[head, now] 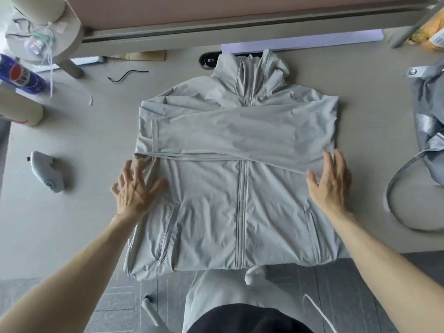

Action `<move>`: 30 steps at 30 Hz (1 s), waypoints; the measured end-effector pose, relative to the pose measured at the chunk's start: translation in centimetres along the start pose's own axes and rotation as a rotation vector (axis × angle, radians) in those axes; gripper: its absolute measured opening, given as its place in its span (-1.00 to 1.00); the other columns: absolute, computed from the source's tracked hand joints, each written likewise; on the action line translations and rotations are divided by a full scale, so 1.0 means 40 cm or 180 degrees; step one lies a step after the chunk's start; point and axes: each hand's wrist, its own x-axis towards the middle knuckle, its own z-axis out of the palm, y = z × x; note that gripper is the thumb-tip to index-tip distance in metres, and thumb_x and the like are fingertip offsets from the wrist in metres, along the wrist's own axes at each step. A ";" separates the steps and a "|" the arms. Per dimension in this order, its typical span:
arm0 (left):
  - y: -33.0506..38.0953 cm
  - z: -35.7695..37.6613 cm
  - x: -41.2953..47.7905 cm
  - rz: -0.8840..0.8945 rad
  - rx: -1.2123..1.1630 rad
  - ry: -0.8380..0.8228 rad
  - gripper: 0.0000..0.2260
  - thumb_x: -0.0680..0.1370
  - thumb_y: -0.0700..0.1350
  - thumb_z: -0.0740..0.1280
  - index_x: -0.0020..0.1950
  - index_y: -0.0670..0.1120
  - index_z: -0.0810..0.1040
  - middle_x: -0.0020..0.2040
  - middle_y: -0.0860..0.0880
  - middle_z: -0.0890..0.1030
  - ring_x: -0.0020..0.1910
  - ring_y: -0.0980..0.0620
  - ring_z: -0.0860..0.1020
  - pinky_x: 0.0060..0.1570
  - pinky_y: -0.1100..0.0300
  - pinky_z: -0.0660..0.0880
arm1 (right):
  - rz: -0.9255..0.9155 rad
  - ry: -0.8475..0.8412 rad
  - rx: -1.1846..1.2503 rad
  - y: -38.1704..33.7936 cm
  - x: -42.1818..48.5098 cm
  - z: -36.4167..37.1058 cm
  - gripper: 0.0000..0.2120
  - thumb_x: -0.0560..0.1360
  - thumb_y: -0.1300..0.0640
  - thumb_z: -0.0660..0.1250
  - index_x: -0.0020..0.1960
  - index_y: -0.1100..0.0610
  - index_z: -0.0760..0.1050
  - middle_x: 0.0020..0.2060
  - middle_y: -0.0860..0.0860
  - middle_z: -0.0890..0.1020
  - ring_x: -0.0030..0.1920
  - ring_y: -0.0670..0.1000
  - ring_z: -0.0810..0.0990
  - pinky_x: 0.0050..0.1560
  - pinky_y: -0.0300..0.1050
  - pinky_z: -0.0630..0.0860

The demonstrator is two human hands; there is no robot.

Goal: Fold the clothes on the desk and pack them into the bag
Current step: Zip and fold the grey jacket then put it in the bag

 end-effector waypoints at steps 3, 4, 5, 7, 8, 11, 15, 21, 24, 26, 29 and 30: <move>-0.074 0.015 -0.129 -0.0479 -0.0236 0.0072 -0.33 0.48 0.36 0.33 0.40 0.00 0.25 0.32 -0.19 0.36 0.28 -0.26 0.39 0.25 -0.32 0.34 | 0.0494 0.0148 0.0246 0.081 -0.159 -0.027 -0.48 0.42 -0.11 0.20 0.22 0.22 0.45 0.15 0.29 0.49 0.16 0.30 0.42 0.10 0.20 0.36; -0.097 0.024 -0.165 -0.0529 -0.0336 0.0051 -0.36 0.48 0.37 0.32 0.34 -0.03 0.27 0.24 -0.21 0.41 0.20 -0.27 0.45 0.20 -0.31 0.39 | 0.0655 0.0149 0.0411 0.104 -0.205 -0.037 -0.50 0.41 -0.11 0.19 0.17 0.23 0.45 0.09 0.28 0.50 0.13 0.29 0.43 0.08 0.18 0.37; -0.112 0.029 -0.199 -0.0589 -0.0431 -0.0006 -0.38 0.48 0.38 0.31 0.28 -0.06 0.28 0.19 -0.22 0.46 0.12 -0.27 0.51 0.14 -0.29 0.45 | 0.0900 0.0137 0.0661 0.122 -0.245 -0.046 -0.50 0.39 -0.12 0.19 0.14 0.25 0.45 0.06 0.27 0.50 0.10 0.28 0.45 0.05 0.16 0.38; -0.132 0.043 -0.256 -0.0680 -0.0590 -0.0134 -0.43 0.49 0.34 0.32 0.21 -0.08 0.30 0.11 -0.23 0.55 0.01 -0.26 0.57 0.05 -0.24 0.52 | 0.1424 0.0115 0.1115 0.147 -0.309 -0.067 -0.49 0.36 -0.15 0.19 0.10 0.23 0.44 0.05 0.23 0.49 0.03 0.25 0.49 0.02 0.09 0.41; -0.136 0.049 -0.282 -0.0719 -0.0649 -0.0153 -0.47 0.50 0.29 0.34 0.20 -0.09 0.31 0.09 -0.23 0.59 -0.02 -0.24 0.59 0.04 -0.21 0.53 | 0.1536 0.0137 0.1208 0.158 -0.334 -0.074 -0.53 0.36 -0.14 0.21 0.07 0.21 0.44 0.03 0.21 0.50 0.01 0.23 0.50 0.01 0.07 0.41; -0.132 0.061 -0.355 -0.0946 -0.0651 -0.0142 -0.53 0.53 0.16 0.39 0.23 -0.13 0.36 -0.02 -0.19 0.61 -0.11 -0.18 0.58 -0.03 -0.08 0.53 | 0.1730 0.0194 0.1377 0.170 -0.386 -0.099 -0.64 0.38 -0.05 0.28 0.02 0.20 0.42 -0.03 0.18 0.51 -0.01 0.19 0.49 -0.04 0.00 0.36; -0.162 0.081 -0.437 -0.1056 -0.0781 -0.0158 -0.53 0.50 0.20 0.41 0.17 -0.12 0.44 -0.06 -0.13 0.62 -0.11 -0.16 0.60 -0.05 -0.06 0.56 | 0.2470 -0.0007 0.1473 0.194 -0.446 -0.111 -0.67 0.44 0.01 0.31 0.09 0.20 0.42 0.01 0.17 0.55 -0.08 0.14 0.48 -0.21 -0.05 0.33; -0.214 0.107 -0.525 -0.1109 -0.1246 -0.0311 -0.60 0.44 0.15 0.52 0.08 -0.10 0.55 -0.20 -0.02 0.66 -0.25 -0.01 0.64 -0.23 0.03 0.61 | 0.2637 -0.1131 0.2330 0.263 -0.497 -0.084 -0.29 0.47 0.16 0.47 0.50 0.00 0.19 0.42 0.01 0.36 0.31 0.10 0.42 0.24 0.16 0.45; -0.238 0.112 -0.541 -0.1103 -0.1556 -0.0611 -0.58 0.26 0.22 0.58 -0.05 -0.02 0.67 -0.22 -0.08 0.70 -0.22 -0.09 0.65 -0.24 -0.02 0.60 | 0.2391 -0.1464 0.2457 0.280 -0.477 -0.069 -0.47 0.45 0.10 0.50 0.36 0.05 0.40 0.34 -0.05 0.43 0.35 0.04 0.40 0.28 0.14 0.37; -0.255 0.113 -0.546 -0.0977 -0.1605 -0.0876 -0.52 0.16 0.31 0.53 -0.09 0.03 0.73 -0.18 -0.10 0.72 -0.15 -0.14 0.66 -0.18 -0.01 0.55 | 0.2135 -0.1536 0.2303 0.281 -0.469 -0.070 -0.68 0.41 0.05 0.53 0.11 0.10 0.56 0.19 0.03 0.59 0.28 0.09 0.50 0.22 0.05 0.40; -0.265 0.110 -0.564 -0.0846 -0.1825 -0.1136 -0.65 0.34 0.22 0.56 -0.03 0.02 0.71 -0.07 -0.12 0.71 0.01 -0.16 0.64 -0.02 -0.01 0.52 | 0.1882 -0.1565 0.2229 0.272 -0.479 -0.095 -0.78 0.41 0.08 0.53 -0.05 0.19 0.61 -0.04 0.09 0.68 0.10 0.11 0.60 0.11 -0.04 0.39; -0.268 0.110 -0.571 -0.0815 -0.1911 -0.1200 -0.72 0.40 0.16 0.54 -0.01 0.03 0.69 -0.05 -0.11 0.71 0.04 -0.15 0.63 0.06 -0.07 0.53 | 0.1814 -0.1613 0.2252 0.274 -0.487 -0.103 -0.83 0.43 0.12 0.52 -0.07 0.19 0.62 -0.08 0.09 0.69 0.07 0.11 0.62 0.12 -0.04 0.41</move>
